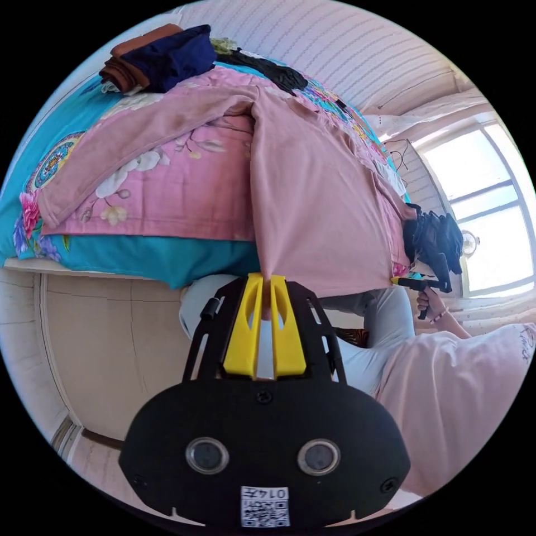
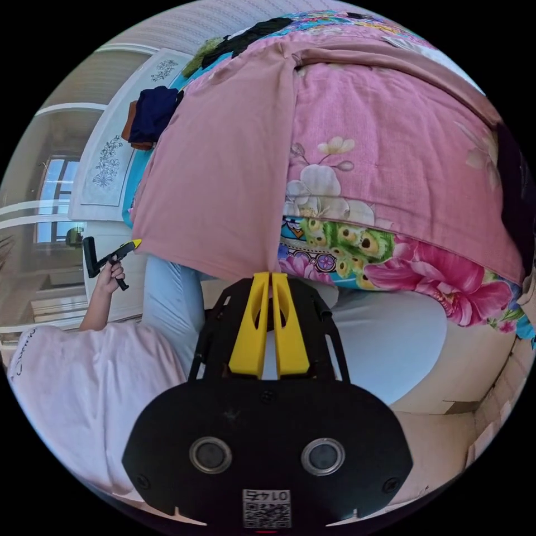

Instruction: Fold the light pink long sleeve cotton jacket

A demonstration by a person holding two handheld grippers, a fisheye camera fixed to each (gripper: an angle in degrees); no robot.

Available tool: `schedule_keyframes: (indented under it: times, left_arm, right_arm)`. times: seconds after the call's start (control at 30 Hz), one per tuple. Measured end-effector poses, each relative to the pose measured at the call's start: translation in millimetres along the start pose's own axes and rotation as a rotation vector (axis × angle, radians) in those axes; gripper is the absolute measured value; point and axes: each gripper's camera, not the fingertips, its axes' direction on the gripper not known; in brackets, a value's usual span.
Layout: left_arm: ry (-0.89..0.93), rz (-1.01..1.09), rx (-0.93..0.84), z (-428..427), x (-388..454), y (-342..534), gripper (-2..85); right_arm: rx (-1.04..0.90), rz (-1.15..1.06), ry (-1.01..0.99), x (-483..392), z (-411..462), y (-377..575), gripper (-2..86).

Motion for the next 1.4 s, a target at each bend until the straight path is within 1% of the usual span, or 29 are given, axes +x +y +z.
schedule_keyframes:
  times: [0.1, 0.2, 0.3, 0.4, 0.5, 0.57, 0.63, 0.7, 0.73, 0.77, 0.87, 1.03, 1.13, 1.2, 1.27, 1.4]
  left_arm:
    - [0.035, -0.096, -0.010, 6.1, -14.2, 6.2, 0.0]
    - [0.049, -0.141, 0.044, -8.6, -26.5, 20.0, -0.2]
    - [-0.002, -0.178, 0.074, -26.3, -35.8, 27.9, -0.5]
    - [-0.059, -0.150, 0.118, -41.2, -32.1, 20.7, 0.2]
    - [-0.083, -0.112, 0.129, -39.7, -24.4, -0.8, 3.2]
    - [-0.039, -0.080, 0.077, -23.7, -16.1, -22.1, 5.0]
    - [-0.045, -0.048, 0.047, -9.4, -6.3, -34.7, 5.5]
    - [-0.091, -0.015, -0.008, 8.0, 2.5, -44.8, 5.2]
    - [-0.116, 0.008, -0.054, 19.8, 6.9, -49.8, 4.6]
    - [-0.143, 0.031, -0.097, 29.0, 10.4, -52.8, 2.1]
    - [-0.174, 0.071, -0.117, 25.4, 16.0, -55.4, -0.4]
    - [-0.225, 0.097, -0.082, 9.8, 12.6, -47.5, -0.9]
    - [-0.162, 0.049, -0.043, -2.0, 6.6, -45.1, -0.8]
    - [-0.179, 0.015, -0.030, -16.7, 5.6, -43.1, -0.6]
    - [-0.251, 0.064, 0.032, -42.2, 16.8, -37.3, -0.4]
    - [-0.312, 0.159, 0.061, -58.4, 41.7, -43.3, -0.6]
  right_arm:
    - [-0.020, 0.045, -0.032, -0.9, 11.8, -10.8, 0.6]
    - [-0.016, 0.024, -0.006, -8.6, 6.5, -13.8, 1.0]
    - [-0.023, 0.010, 0.041, -16.3, -2.7, -17.9, 1.6]
    - [0.032, -0.010, 0.092, -31.2, -12.9, -26.3, 2.9]
    - [0.081, -0.006, 0.115, -48.2, -12.7, -40.7, 5.6]
    - [0.073, -0.012, 0.105, -59.8, -5.6, -51.6, 6.2]
    - [0.019, -0.010, 0.128, -73.1, 10.3, -66.1, 5.0]
    - [-0.024, 0.015, 0.179, -80.1, 22.9, -75.5, 0.6]
    - [-0.044, 0.030, 0.190, -84.9, 28.8, -81.3, 0.0]
    - [-0.048, 0.032, 0.186, -88.0, 30.5, -83.7, -0.3]
    - [-0.060, 0.008, 0.215, -107.3, 32.2, -90.6, -0.7]
    - [-0.092, -0.046, 0.278, -137.5, 29.6, -89.9, -0.6]
    - [-0.107, -0.024, 0.240, -147.7, 33.6, -89.6, -0.6]
    - [-0.088, -0.017, 0.223, -159.2, 27.5, -89.0, -0.5]
    - [-0.045, -0.030, 0.210, -174.2, 16.0, -88.9, -0.5]
    - [0.048, -0.139, 0.280, -222.8, -6.8, -100.6, -0.5]
